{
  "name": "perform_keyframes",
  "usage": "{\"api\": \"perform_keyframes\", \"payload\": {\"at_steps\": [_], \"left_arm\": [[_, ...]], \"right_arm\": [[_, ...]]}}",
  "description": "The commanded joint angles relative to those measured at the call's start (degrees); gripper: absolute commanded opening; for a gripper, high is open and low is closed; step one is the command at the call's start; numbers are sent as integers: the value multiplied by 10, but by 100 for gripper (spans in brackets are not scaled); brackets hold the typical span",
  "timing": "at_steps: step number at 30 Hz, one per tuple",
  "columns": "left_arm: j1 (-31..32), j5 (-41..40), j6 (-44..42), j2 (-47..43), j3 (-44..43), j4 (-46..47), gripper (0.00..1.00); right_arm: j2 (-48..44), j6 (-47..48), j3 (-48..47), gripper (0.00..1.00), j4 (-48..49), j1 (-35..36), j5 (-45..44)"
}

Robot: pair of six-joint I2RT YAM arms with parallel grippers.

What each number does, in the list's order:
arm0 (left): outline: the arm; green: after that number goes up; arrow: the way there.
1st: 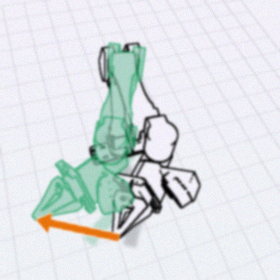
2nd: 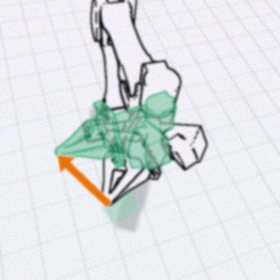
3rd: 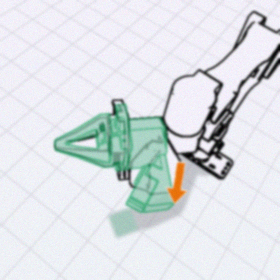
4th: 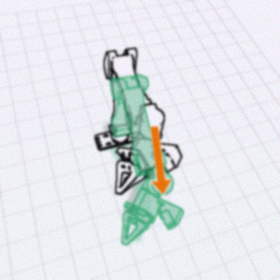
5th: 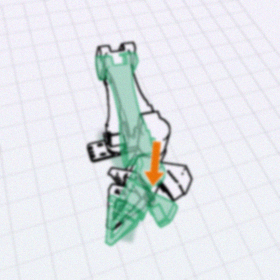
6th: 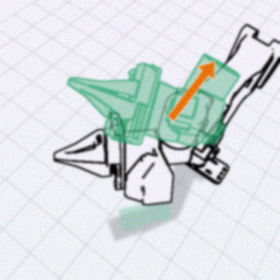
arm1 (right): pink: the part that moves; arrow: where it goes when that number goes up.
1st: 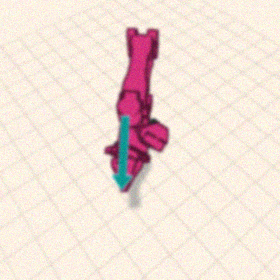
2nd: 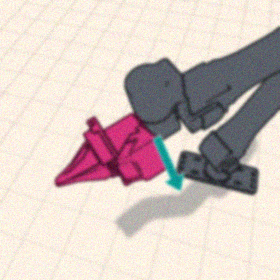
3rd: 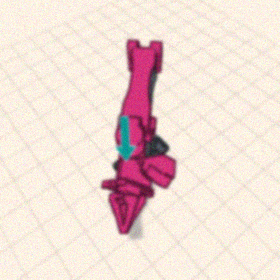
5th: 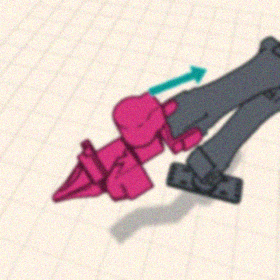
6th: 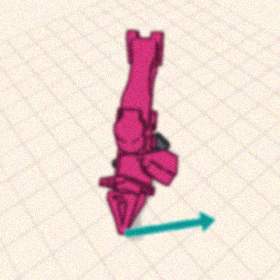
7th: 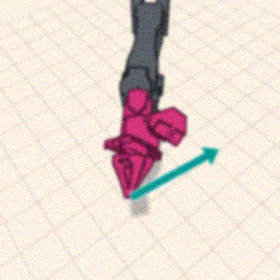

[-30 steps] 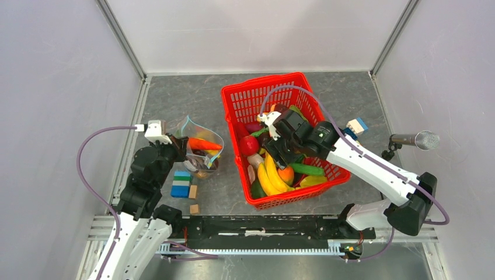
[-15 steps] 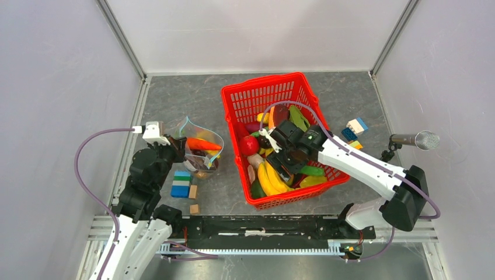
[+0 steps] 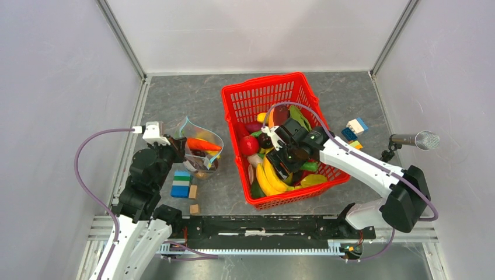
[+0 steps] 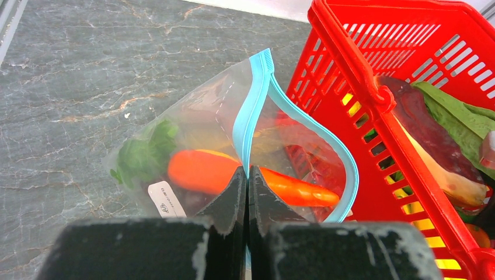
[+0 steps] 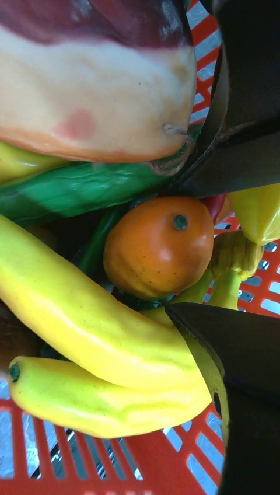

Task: Place the food in the zip-top bag and seal the zipper
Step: Pick up the fake fruit from the bin.

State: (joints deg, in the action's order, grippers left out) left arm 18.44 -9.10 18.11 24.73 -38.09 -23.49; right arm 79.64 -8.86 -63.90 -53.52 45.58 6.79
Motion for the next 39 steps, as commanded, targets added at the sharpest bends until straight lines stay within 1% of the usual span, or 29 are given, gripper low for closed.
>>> {"api": "perform_keyframes", "payload": {"at_steps": [1, 3, 5, 8, 9, 11, 13, 15, 16, 19, 25, 30, 36, 39], "left_arm": [[-4, -8, -4, 1, -18, 22, 2], [-3, -7, -4, 2, -19, 22, 2], [-3, -7, -4, 2, -19, 22, 2], [-4, -6, -4, 2, -18, 22, 2], [-3, -6, -4, 1, -19, 22, 2], [-4, -6, -4, 2, -19, 22, 2], [-3, -6, -4, 2, -19, 22, 2], [-3, -6, -4, 1, -19, 22, 2], [-4, -6, -4, 2, -18, 22, 2], [-4, -5, -4, 3, -19, 22, 2], [-4, -2, -3, 4, -19, 23, 2], [-4, -3, -3, 4, -18, 23, 2], [-4, -2, -3, 5, -18, 24, 2], [-4, -3, -3, 6, -18, 24, 2]], "right_arm": [[-22, 4, 10, 69, 47, -1, 23], [-15, 3, 22, 69, 41, -1, 15], [-14, 4, 40, 71, 55, -1, 22], [-16, 2, 53, 71, 74, -1, 26], [-17, 1, 50, 66, 75, -1, 22], [-17, 0, 40, 51, 71, -1, 12], [-25, 0, 21, 46, 65, 0, 9], [-46, -1, 4, 37, 66, -1, 9], [-55, -4, -5, 34, 64, -1, 6], [-89, -14, -22, 29, 61, -1, 0], [-141, -28, -27, 28, 71, 0, -7], [-171, -37, -27, 26, 119, -1, -10], [-212, -62, -12, 25, 199, -1, -33], [-228, -68, -6, 25, 222, -1, -39]]}}
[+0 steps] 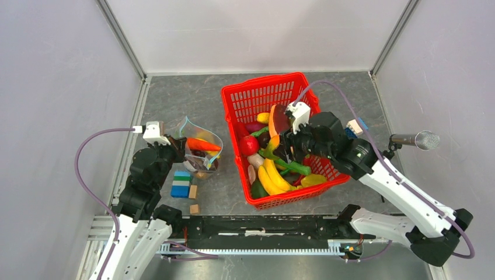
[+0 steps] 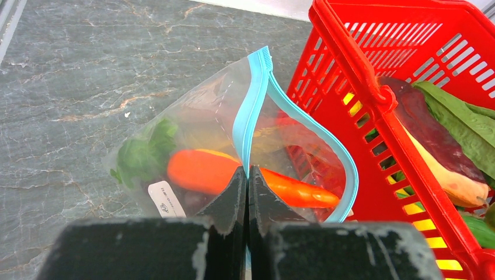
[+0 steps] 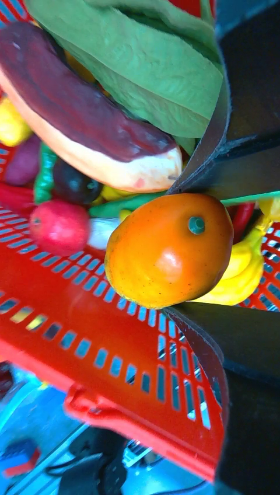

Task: Place the food in the zip-top bag and seal the zipper
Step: Pick up the fake fruit from the bin.

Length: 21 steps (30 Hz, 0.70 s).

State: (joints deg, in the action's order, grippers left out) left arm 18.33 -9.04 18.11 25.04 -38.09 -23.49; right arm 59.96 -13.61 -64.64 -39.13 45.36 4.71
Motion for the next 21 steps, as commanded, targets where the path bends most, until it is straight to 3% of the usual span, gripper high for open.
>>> {"api": "perform_keyframes", "payload": {"at_steps": [1, 8, 13, 21], "left_arm": [[-3, -3, -3, 3, -17, 24, 2], [-4, -1, -2, 5, -17, 25, 2], [-4, 2, -2, 7, -18, 25, 2], [-5, 9, -2, 11, -17, 27, 2]], "right_arm": [[-35, -22, 1, 25, 78, 2, -21], [-56, -33, -3, 24, 92, 2, -42], [-76, -65, 15, 24, 194, 2, 13], [-1, -87, -7, 23, 273, 13, 84]]}}
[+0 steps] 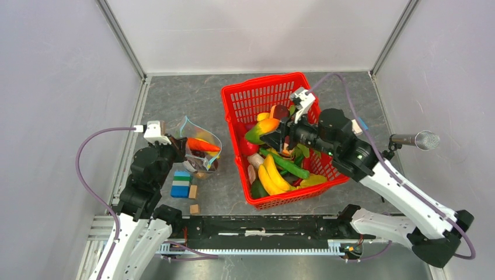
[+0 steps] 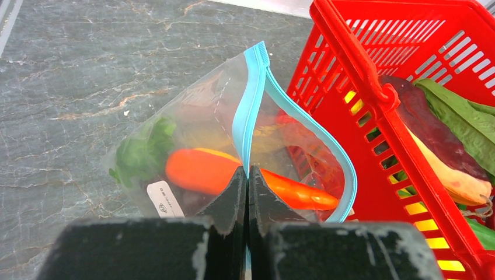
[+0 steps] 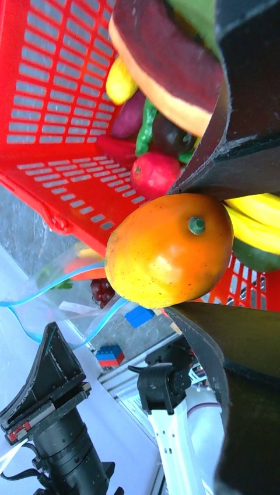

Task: Place the food in the zip-top bag and seal the zipper
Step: Pick up the fake fruit from the bin, then place the fake fruit in the zipper food storage bag.

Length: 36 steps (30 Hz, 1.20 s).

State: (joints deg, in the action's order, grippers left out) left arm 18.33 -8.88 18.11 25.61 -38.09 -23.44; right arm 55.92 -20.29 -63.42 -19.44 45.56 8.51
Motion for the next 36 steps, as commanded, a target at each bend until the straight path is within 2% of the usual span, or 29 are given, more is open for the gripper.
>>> {"api": "perform_keyframes", "payload": {"at_steps": [1, 14, 20, 29, 36], "left_arm": [[-5, 8, -2, 6, -18, 26, 2], [-7, 8, 0, 5, -17, 26, 2], [-7, 9, 0, 4, -17, 27, 2], [-7, 1, 1, -7, -15, 27, 2], [-8, 1, 1, -9, -15, 28, 2]], "right_arm": [[51, -19, -24, 22, 82, 18, 45], [196, 19, -116, 22, 100, 122, -29], [299, 66, -206, 22, 77, 163, -100], [406, 111, -267, 23, 112, 176, -162], [458, 117, -273, 24, 185, 175, -152]]}}
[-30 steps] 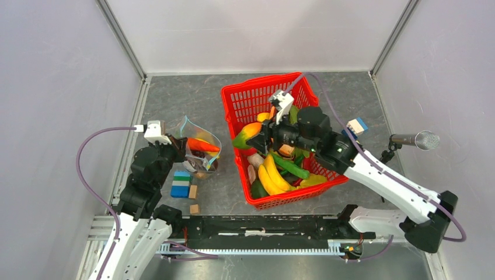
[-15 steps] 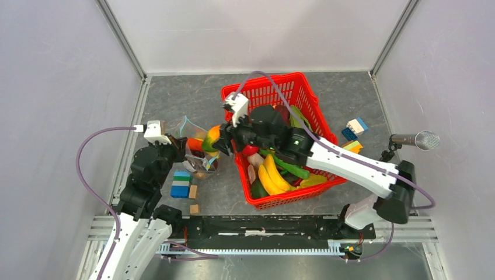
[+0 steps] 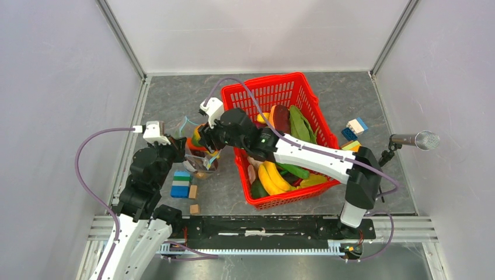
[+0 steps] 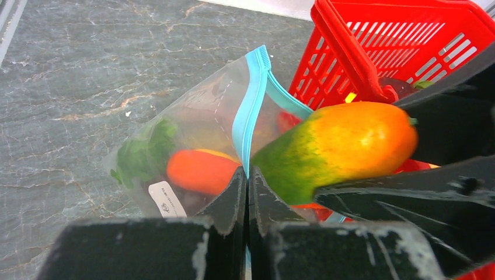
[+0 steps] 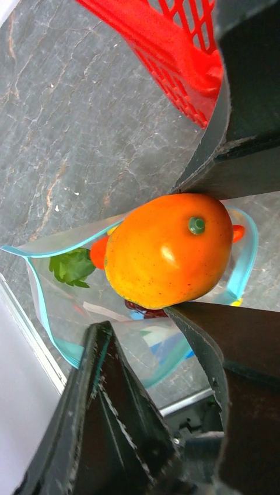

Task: Place the food in the zip-top bag and seal the zipper
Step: Place the fake fruit in the zipper food storage bag.

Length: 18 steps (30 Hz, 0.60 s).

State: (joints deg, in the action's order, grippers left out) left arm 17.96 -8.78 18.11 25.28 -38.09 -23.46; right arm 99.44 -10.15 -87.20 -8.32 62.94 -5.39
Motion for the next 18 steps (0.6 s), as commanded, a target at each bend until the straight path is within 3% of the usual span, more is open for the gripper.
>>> {"api": "perform_keyframes", "payload": {"at_steps": [1, 4, 6, 9, 14, 18], "left_arm": [[-5, -1, 2, -6, -15, 28, 2], [-6, -1, 2, -4, -15, 29, 2], [-6, -3, 3, -4, -15, 28, 2], [-6, -7, 3, -5, -16, 26, 2], [-7, -10, 3, -3, -15, 27, 2], [-8, -9, 4, -4, -15, 26, 2]], "right_arm": [[30, 18, -33, 24, 88, 2, -14], [50, 16, -10, 28, 161, 2, 0], [67, 10, -14, 39, 184, 1, 27], [85, 17, -29, 44, 160, 3, 46], [52, 33, 9, 66, 153, 2, 85], [26, 35, 25, 72, 138, 2, 95]]}}
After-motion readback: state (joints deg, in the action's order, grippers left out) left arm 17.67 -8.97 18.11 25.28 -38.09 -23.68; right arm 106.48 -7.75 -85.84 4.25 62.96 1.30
